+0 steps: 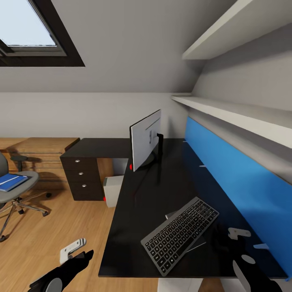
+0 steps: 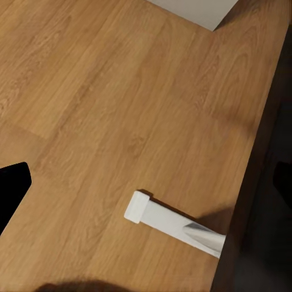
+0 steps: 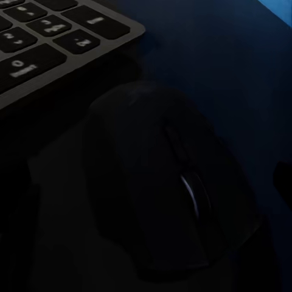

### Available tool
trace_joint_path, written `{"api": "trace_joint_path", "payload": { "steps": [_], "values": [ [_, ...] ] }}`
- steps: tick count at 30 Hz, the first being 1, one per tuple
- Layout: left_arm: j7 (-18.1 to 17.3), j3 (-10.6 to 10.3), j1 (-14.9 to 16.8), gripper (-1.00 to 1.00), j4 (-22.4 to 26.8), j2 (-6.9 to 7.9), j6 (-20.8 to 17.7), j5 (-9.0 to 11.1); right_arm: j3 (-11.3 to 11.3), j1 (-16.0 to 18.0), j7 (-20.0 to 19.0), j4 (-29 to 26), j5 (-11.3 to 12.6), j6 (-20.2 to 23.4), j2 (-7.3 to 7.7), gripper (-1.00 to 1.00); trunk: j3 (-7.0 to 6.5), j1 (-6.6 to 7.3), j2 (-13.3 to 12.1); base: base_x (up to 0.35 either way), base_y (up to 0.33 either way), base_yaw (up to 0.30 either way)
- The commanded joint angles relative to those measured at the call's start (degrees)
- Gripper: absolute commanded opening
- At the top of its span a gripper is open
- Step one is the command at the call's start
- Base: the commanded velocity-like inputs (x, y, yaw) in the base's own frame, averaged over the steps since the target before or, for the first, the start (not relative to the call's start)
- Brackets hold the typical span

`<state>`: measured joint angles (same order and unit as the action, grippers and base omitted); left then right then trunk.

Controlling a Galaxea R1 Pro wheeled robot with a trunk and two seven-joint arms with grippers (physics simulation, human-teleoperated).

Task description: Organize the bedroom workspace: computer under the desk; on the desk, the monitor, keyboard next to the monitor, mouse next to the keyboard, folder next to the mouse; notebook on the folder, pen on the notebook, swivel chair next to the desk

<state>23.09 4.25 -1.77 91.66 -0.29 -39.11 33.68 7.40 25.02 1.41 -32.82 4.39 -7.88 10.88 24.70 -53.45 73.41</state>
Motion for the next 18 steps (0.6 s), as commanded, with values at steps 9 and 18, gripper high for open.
{"api": "trace_joint_path", "payload": {
  "steps": [9, 18],
  "values": [
    [0.6, -1.2, 0.0, 1.00, 0.1, 0.06, 0.0, 0.6, -0.1, 0.0, 0.1, 0.1, 0.5, -0.2, 0.02, 1.00, 0.41, -0.45, 0.8, 0.000, 0.000, 0.000],
    [0.6, -1.3, 0.0, 1.00, 0.1, 0.03, 0.0, 0.6, -0.1, 0.0, 0.1, 0.1, 0.4, -0.2, 0.02, 1.00, 1.13, -1.33, 2.5, 0.000, 0.000, 0.000]
  ]
}}
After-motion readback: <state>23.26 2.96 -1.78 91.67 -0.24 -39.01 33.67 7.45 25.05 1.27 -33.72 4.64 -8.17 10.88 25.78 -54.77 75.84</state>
